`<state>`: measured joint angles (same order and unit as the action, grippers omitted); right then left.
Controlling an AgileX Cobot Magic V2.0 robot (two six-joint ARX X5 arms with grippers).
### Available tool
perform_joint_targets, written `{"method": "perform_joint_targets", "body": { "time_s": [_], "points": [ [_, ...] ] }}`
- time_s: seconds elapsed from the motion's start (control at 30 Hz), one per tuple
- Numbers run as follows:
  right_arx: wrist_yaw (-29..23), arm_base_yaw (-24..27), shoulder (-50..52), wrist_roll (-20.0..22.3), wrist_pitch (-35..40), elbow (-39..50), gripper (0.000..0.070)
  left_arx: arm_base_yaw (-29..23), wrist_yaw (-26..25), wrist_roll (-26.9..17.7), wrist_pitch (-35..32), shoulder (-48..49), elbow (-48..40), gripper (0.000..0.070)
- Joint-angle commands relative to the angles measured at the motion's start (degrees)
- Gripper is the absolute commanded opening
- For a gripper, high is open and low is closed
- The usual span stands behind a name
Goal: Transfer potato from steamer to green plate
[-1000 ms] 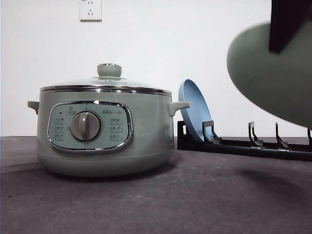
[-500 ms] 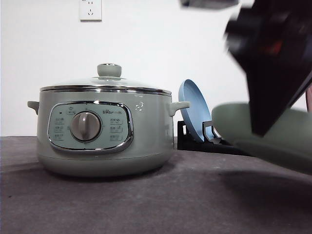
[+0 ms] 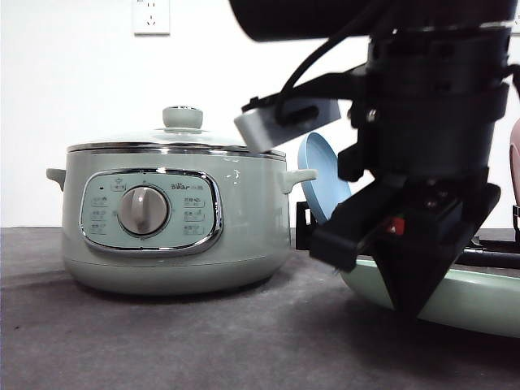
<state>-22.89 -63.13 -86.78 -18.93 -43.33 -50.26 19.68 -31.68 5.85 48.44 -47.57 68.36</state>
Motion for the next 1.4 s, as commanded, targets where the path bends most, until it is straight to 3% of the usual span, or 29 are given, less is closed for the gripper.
{"method": "perform_joint_targets", "body": {
  "time_s": [0.0, 0.07, 0.13, 0.27, 0.33, 0.63, 0.7, 0.83, 0.9, 1.03, 1.37],
  "points": [
    [0.3, -0.9, -1.4, -1.5, 1.3, -0.5, 0.0003, 0.3, -0.3, -0.7, -0.2, -0.3, 1.3, 0.0700],
    [0.3, -0.9, -1.5, -1.7, 1.9, -0.5, 0.0010, 0.3, -0.3, -0.7, -0.2, -0.3, 1.3, 0.0700],
    [0.3, -0.9, -1.5, -1.7, 2.1, -0.5, 0.0079, 0.3, -0.3, -0.7, -0.2, -0.3, 1.3, 0.0700],
    [1.1, -0.9, -1.1, -2.1, 2.0, -0.7, 0.0361, 0.3, -0.3, -0.8, -0.3, -0.3, 1.3, 0.0700],
    [3.5, -0.9, -0.3, -1.9, 2.0, -0.9, 0.0425, 0.3, -0.3, -0.9, -0.3, -0.3, 1.3, 0.0700],
    [17.0, 0.6, 9.9, -1.4, 1.7, -2.5, 0.0429, 0.3, -0.3, -1.4, -0.4, -0.4, 1.3, 0.0700],
    [17.1, 1.5, 13.4, -1.4, 1.7, -2.7, 0.0446, 0.3, -0.3, -1.9, -0.4, -0.4, 1.3, 0.0700],
    [17.6, 4.6, 20.8, -1.0, 1.1, -2.7, 0.0584, 0.3, -0.3, -2.3, -0.4, -0.4, 1.3, 0.0700],
    [18.3, 7.0, 24.9, 0.4, 0.9, -2.7, 0.0605, 0.3, -0.3, -2.3, -0.4, -0.3, 1.3, 0.0700],
    [18.5, 11.6, 33.3, 3.6, 0.9, -2.7, 0.0615, 0.3, -0.3, -2.3, -0.4, -0.3, 1.3, 0.0700],
    [20.6, 24.4, 51.3, 3.3, -2.6, 0.6, 0.0614, 0.3, -0.3, -2.3, -0.4, -0.4, 1.3, 0.0700]
  ]
}}
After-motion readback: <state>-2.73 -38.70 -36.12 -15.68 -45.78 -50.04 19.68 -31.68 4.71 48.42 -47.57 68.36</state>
